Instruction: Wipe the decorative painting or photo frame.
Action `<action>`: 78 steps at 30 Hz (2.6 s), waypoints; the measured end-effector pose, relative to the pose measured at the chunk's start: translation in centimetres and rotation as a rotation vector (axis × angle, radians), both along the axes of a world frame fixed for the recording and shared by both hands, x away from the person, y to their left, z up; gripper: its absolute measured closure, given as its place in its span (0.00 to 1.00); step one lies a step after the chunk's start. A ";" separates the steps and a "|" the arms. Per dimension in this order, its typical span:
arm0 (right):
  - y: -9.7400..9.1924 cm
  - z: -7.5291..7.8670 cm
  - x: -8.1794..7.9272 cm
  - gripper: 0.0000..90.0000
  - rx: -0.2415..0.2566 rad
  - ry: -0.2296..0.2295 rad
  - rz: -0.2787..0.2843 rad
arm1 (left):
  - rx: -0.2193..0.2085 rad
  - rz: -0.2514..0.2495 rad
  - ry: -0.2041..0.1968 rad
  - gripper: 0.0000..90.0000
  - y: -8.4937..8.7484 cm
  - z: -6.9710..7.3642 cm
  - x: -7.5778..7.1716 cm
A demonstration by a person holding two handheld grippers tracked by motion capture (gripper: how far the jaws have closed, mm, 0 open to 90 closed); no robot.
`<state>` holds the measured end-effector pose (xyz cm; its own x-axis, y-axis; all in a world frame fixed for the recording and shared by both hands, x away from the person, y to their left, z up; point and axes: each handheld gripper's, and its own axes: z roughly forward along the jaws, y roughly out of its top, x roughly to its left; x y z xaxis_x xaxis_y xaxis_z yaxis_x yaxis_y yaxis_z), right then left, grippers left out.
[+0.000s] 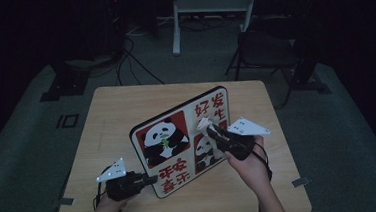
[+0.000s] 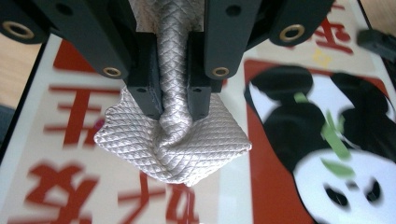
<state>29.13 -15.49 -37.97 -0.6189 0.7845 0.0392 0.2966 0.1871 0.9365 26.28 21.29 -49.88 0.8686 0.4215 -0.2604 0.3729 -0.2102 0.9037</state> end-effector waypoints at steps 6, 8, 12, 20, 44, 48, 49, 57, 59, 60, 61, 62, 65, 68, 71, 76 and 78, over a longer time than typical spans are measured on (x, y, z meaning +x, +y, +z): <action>0.7 2.0 0.1 0.87 0.021 -0.043 0.012 | 0.001 0.001 -0.001 0.88 0.0 0.0 0.0; 0.9 2.6 0.1 0.87 0.025 -0.057 0.017 | 0.001 0.003 -0.002 0.88 0.0 0.0 -0.1; 1.3 3.9 0.1 0.87 0.042 -0.084 0.021 | 0.001 0.002 -0.001 0.88 0.0 0.0 -0.1; 2.4 5.8 0.7 0.87 0.056 -0.125 0.032 | 0.000 0.005 -0.003 0.88 0.0 0.0 -0.1; 4.5 2.0 2.1 0.86 -0.029 -0.063 0.029 | 0.004 -0.003 -0.004 0.88 0.1 0.0 -0.2; 4.2 0.6 1.8 0.86 -0.037 -0.043 0.028 | 0.004 -0.002 -0.003 0.88 0.1 0.0 -0.2; 4.2 0.3 1.7 0.86 -0.041 -0.037 0.027 | 0.005 -0.002 -0.004 0.88 0.1 0.0 -0.2; 3.8 -2.2 1.1 0.86 -0.076 0.008 0.028 | 0.006 -0.001 -0.004 0.88 0.0 0.0 -0.2; 3.7 -2.8 0.9 0.86 -0.079 0.022 0.029 | 0.001 -0.002 0.000 0.88 0.0 0.0 -0.2; 3.6 -3.1 0.9 0.86 -0.081 0.028 0.030 | 0.005 -0.002 -0.003 0.88 0.0 0.0 -0.2; 3.6 -3.3 0.8 0.86 -0.085 0.034 0.031 | 0.006 -0.001 -0.003 0.88 0.0 0.0 -0.2; 3.5 -3.6 0.8 0.86 -0.086 0.037 0.030 | 0.007 -0.002 -0.003 0.88 0.0 0.0 -0.2; 3.4 -4.4 0.6 0.86 -0.091 0.055 0.028 | 0.004 -0.001 -0.002 0.88 0.0 0.0 -0.2; 3.3 -5.3 0.3 0.86 -0.106 0.075 0.032 | 0.007 -0.002 -0.004 0.88 0.0 0.0 -0.2; 3.2 -6.4 0.1 0.86 -0.114 0.103 0.034 | 0.007 -0.002 -0.004 0.88 0.0 0.0 -0.2; 3.0 -7.9 -0.2 0.86 -0.126 0.142 0.037 | 0.006 -0.001 -0.004 0.88 0.0 0.0 -0.2; 2.9 -8.4 -0.3 0.86 -0.136 0.154 0.038 | 0.007 -0.002 -0.005 0.88 0.0 0.0 -0.2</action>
<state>28.81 -12.57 -46.39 -0.6430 0.7653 0.0307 0.4244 0.3226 0.8461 26.08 21.27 -49.84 0.8707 0.4215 -0.2532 0.3683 -0.2177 0.9039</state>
